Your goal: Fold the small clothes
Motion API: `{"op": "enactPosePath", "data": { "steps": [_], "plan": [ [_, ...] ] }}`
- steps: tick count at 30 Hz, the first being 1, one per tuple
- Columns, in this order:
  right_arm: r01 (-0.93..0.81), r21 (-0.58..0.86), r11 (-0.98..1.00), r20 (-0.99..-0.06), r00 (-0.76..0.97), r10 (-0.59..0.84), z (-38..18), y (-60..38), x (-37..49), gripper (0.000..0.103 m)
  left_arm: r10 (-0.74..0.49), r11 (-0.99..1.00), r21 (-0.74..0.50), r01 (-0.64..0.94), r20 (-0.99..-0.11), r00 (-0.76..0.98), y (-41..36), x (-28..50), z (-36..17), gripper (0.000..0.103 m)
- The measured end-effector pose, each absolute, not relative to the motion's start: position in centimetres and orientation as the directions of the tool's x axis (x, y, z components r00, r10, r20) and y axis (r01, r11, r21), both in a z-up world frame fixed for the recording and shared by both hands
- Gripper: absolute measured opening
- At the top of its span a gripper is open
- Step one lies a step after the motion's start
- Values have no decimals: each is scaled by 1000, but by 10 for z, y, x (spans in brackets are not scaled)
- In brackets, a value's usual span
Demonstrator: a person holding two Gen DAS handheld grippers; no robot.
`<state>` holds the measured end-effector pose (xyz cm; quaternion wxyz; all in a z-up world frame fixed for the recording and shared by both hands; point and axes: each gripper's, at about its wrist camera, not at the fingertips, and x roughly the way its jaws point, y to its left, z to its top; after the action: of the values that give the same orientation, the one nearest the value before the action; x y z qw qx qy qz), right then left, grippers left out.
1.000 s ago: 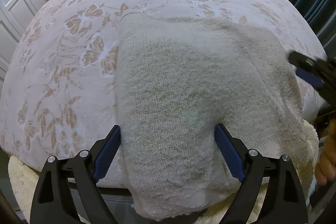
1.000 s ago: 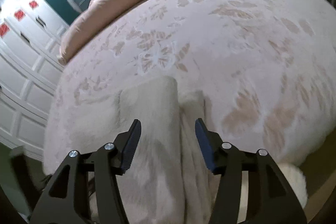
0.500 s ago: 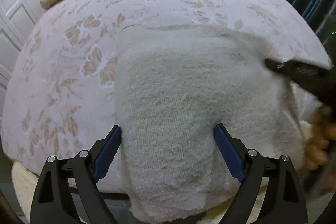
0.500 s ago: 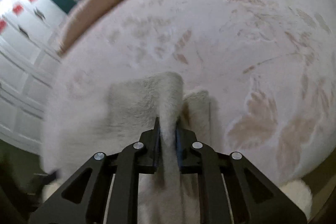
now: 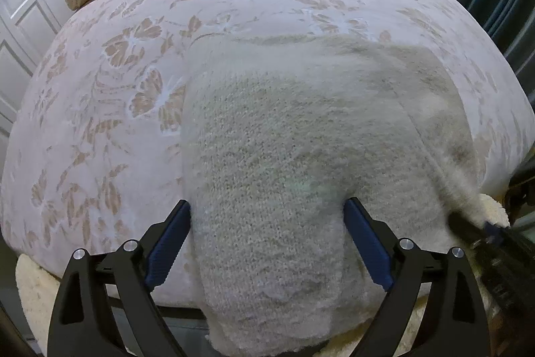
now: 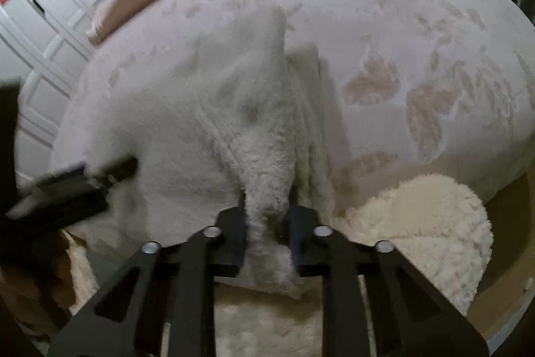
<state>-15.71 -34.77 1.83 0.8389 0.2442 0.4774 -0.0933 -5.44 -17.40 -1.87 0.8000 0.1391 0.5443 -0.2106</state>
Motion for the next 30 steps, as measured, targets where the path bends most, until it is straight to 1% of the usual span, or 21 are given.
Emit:
{"op": "enactPosePath", "data": {
  "steps": [1,3,5,6,8,11,13,14,15,16,17,18,20,21,22,27,30],
  "plan": [
    [385,358,851,-815,573,84,32,-352,-161,15,-187,871,-7,491,-929,319,-174,-54,-18,90],
    [381,376,845,-784,617,71,47,-357,-169,14,-198,869,-17,494,-928,316,-173,-54,-18,90],
    [389,350,852,-809,584,66,36,-358,-167,14,-197,871,-15,491,-927,320,-174,-54,-19,91],
    [413,292,863,-863,503,51,9,-358,-163,15,-190,871,-7,492,-928,322,-176,-55,-22,93],
    [418,290,861,-894,439,88,-19,-354,-161,16,-180,868,-1,497,-933,311,-179,-58,-26,94],
    [428,277,860,-884,464,54,-4,-351,-161,20,-174,867,14,499,-928,329,-179,-59,-25,94],
    [437,272,857,-889,456,49,0,-350,-159,25,-177,872,3,490,-931,319,-178,-58,-25,94],
    [435,271,859,-890,453,52,0,-349,-157,31,-177,874,-1,487,-932,317,-178,-57,-26,95],
    [429,276,860,-887,459,55,3,-349,-156,42,-176,875,-2,484,-933,315,-178,-57,-26,95],
    [425,277,862,-882,468,53,7,-349,-154,49,-175,875,-1,485,-933,314,-178,-56,-25,95],
    [427,268,863,-879,476,38,10,-351,-152,65,-175,874,-2,485,-934,313,-178,-57,-25,95],
    [439,238,866,-874,487,-7,15,-350,-153,76,-175,876,-3,482,-934,312,-179,-56,-25,95],
    [437,212,874,-859,510,-47,22,-350,-150,78,-183,878,-18,478,-936,301,-178,-56,-24,95],
    [436,208,876,-855,516,-54,23,-352,-146,85,-185,879,-25,476,-938,294,-177,-55,-24,95],
    [438,208,874,-856,514,-54,22,-354,-142,87,-187,880,-32,473,-940,285,-176,-54,-24,95],
    [440,272,856,-879,475,35,-5,-362,-129,88,-197,888,-66,456,-949,247,-172,-48,-26,95],
    [440,330,835,-875,475,96,-18,-364,-126,88,-211,888,-88,452,-950,231,-169,-48,-22,94]
  ]
}}
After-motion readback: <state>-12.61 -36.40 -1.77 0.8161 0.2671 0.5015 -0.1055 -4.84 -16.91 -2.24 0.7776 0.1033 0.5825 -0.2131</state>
